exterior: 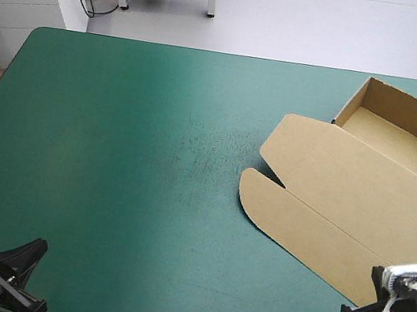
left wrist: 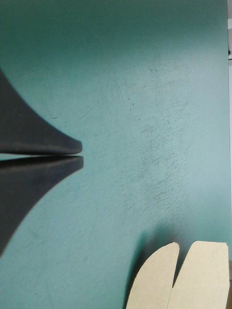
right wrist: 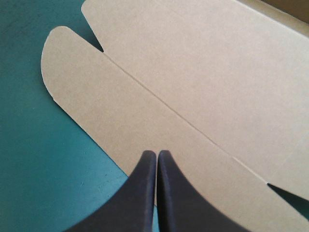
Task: Fold the box
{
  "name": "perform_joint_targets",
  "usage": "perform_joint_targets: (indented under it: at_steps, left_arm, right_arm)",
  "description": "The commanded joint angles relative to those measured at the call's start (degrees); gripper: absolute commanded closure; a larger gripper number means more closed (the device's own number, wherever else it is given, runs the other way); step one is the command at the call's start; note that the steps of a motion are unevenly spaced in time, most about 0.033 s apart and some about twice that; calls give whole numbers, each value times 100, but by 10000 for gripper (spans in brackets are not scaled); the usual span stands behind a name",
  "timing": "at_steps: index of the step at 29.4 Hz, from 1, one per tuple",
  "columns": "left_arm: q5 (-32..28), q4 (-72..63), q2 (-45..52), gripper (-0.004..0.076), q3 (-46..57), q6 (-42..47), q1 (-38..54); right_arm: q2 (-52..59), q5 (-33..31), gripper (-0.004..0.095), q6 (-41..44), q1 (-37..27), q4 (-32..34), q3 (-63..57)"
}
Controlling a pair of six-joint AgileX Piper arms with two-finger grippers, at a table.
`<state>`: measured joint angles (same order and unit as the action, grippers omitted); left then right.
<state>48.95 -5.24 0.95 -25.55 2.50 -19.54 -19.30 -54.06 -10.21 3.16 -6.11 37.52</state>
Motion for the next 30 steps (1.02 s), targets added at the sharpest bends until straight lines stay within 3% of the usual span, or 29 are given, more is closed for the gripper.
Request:
perform_joint_targets:
  at_steps: [1,30]
  left_arm:
    - [-401,-33,-49,732,-128,13,16]
    - [-413,-55,-49,732,-128,13,16]
  right_arm:
    - [607,777,921,-32,11,-144,-637]
    - [982,949,921,-45,11,-163,-1010]
